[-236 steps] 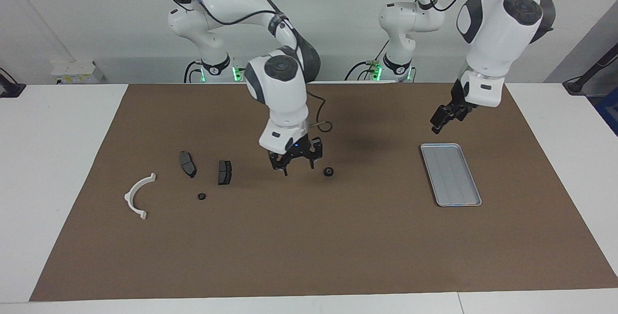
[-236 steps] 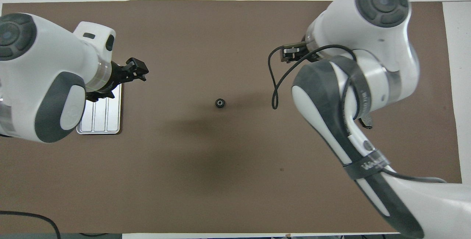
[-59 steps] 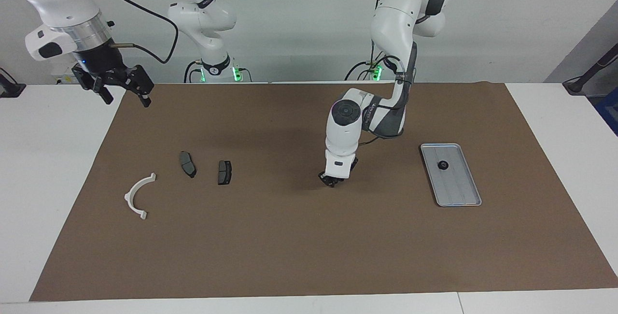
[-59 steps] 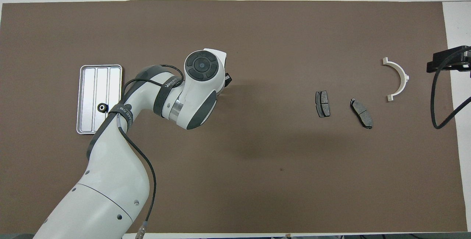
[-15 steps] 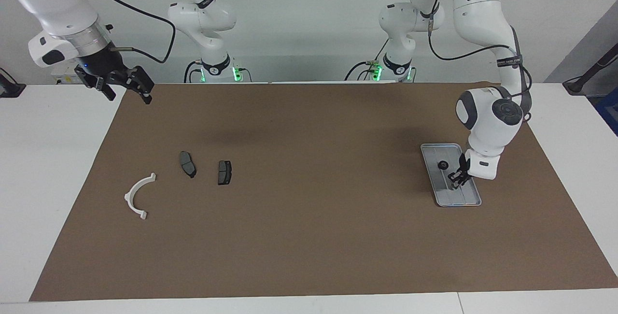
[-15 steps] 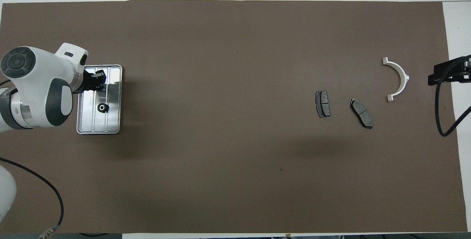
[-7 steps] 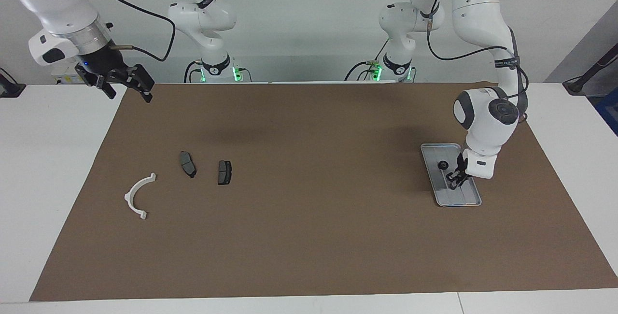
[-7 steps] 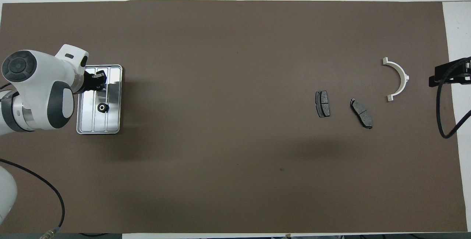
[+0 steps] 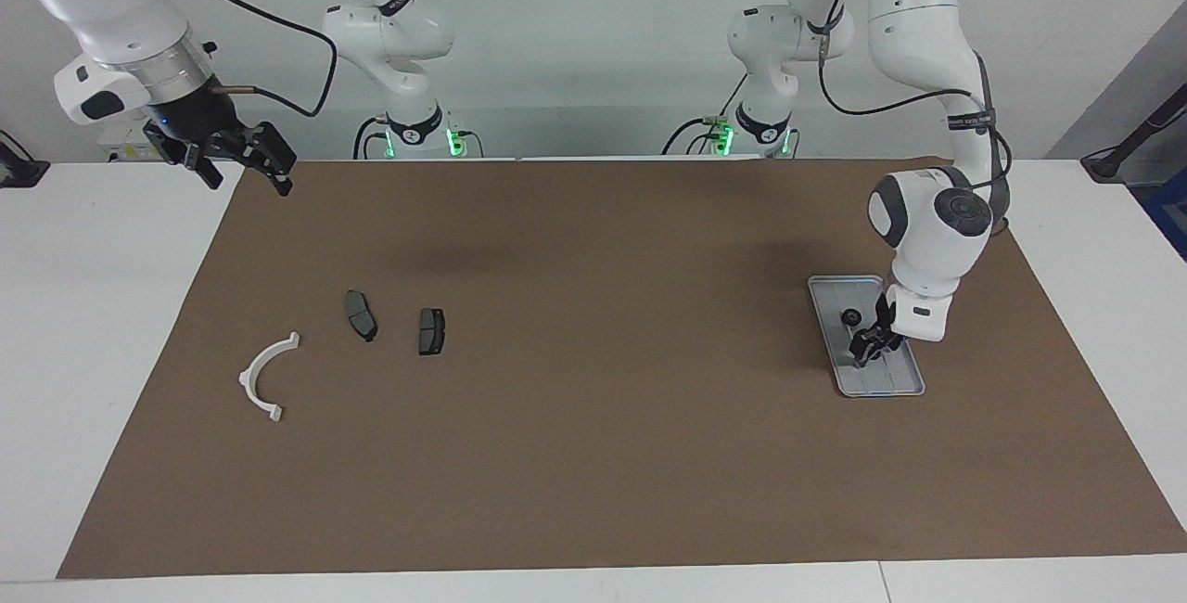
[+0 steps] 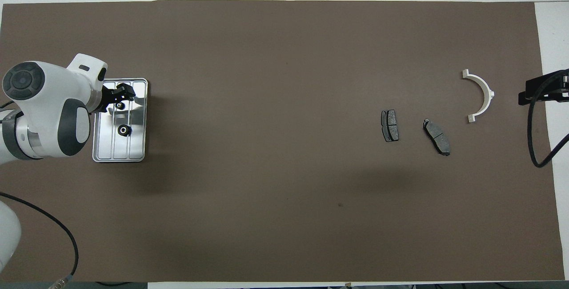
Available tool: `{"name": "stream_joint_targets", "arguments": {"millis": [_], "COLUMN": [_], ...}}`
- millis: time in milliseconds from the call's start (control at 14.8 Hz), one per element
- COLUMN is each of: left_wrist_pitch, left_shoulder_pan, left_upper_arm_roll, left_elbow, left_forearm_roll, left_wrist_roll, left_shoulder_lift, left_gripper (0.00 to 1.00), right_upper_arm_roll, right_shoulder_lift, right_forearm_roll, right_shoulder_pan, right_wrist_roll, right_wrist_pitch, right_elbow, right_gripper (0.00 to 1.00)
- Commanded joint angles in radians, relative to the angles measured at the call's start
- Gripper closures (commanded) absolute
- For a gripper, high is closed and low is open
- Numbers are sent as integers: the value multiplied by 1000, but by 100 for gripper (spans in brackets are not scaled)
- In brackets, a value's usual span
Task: Pick bearing gear from pile to tray
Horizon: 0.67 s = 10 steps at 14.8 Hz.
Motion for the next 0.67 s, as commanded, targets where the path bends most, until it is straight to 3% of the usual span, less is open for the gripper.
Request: {"name": "stream_joint_targets", "arguments": {"millis": [0,472,607], "left_wrist_pitch": [-184,-634,-728], "left_shoulder_pan": [28,11,12], "left_upper_arm_roll": [-9,-20,-17], "left_elbow": [63,230,229], "left_forearm_roll": [10,-4,-4], "left_wrist_roll": [11,11,22], "left_shoulder_lift": [-86,-269,-351], "left_gripper": [0,0,0], "right_upper_arm_roll": [6,6,6], "right_shoulder_lift": [-23,-23,-23], "right_forearm_roll": [4,4,4], "right_shoulder_pan": [-13,-13,-13], "right_wrist_roll": [-9,-9,-11], "right_wrist_pitch": [-9,-9,-7], "right_elbow": [-23,-21,-23], "right_gripper": [0,0,0]}}
